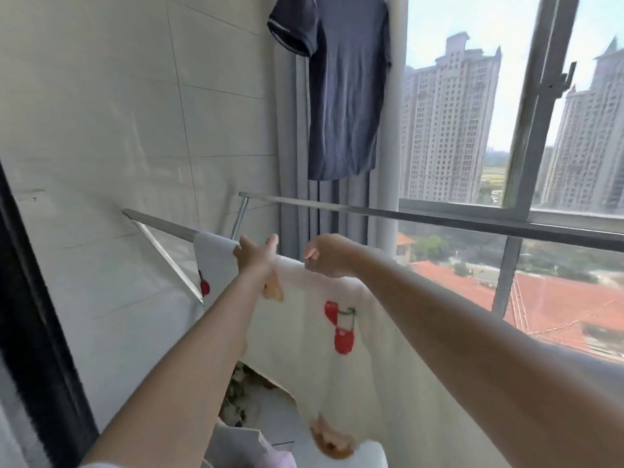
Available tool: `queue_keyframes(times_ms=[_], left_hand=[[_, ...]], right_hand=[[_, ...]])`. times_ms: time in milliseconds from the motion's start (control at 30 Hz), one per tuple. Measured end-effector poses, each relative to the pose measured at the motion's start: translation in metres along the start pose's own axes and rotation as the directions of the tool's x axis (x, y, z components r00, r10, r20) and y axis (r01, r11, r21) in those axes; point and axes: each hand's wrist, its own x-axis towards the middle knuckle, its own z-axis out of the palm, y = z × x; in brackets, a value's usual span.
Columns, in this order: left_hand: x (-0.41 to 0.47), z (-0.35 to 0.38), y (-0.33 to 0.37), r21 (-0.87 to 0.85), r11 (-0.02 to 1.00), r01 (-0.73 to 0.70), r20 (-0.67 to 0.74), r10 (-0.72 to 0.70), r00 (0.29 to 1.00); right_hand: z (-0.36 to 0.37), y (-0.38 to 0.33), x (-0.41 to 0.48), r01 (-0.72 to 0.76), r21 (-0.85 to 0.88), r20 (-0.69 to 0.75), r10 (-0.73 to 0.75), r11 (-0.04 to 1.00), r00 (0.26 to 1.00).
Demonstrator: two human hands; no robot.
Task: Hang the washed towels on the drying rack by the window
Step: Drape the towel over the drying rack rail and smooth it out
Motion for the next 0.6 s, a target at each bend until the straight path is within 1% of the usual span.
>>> queue_keyframes(times_ms=[67, 100, 200, 267, 400, 467, 533, 600], left_hand=[[0.028, 0.006, -0.002, 0.038, 0.998, 0.041, 0.018, -0.041, 0.999], [0.040, 0.009, -0.003, 0.070, 0.997, 0.040, 0.016, -0.041, 0.999], [0.071, 0.009, -0.014, 0.150, 0.987, 0.058, 0.013, -0.061, 0.998], [0.087, 0.004, -0.025, 0.202, 0.978, 0.044, 0.022, -0.049, 0.999], [0.118, -0.012, -0.040, 0.241, 0.970, 0.033, 0.018, -0.039, 0.999], [0.129, -0.018, -0.044, 0.237, 0.971, 0.034, -0.005, -0.033, 0.999], [0.136, -0.019, -0.050, 0.188, 0.981, 0.046, -0.040, -0.039, 0.998], [0.137, -0.015, -0.055, 0.118, 0.992, 0.037, -0.085, -0.027, 0.996]], right_hand=[[0.007, -0.011, 0.029, -0.010, -0.013, 0.038, 0.010, 1.000, 0.999], [0.010, -0.015, 0.039, -0.010, -0.014, 0.054, 0.011, 1.000, 0.998], [0.016, -0.024, 0.065, 0.014, 0.056, 0.082, -0.019, 0.998, 0.996], [0.019, -0.030, 0.077, 0.033, 0.091, 0.108, -0.043, 0.995, 0.993], [0.022, -0.037, 0.099, 0.043, 0.142, 0.175, -0.068, 0.989, 0.982], [0.020, -0.036, 0.106, 0.047, 0.148, 0.195, -0.075, 0.988, 0.978], [0.021, -0.037, 0.112, 0.058, 0.151, 0.199, -0.088, 0.987, 0.976], [0.022, -0.038, 0.117, 0.072, 0.185, 0.168, -0.104, 0.980, 0.980]])
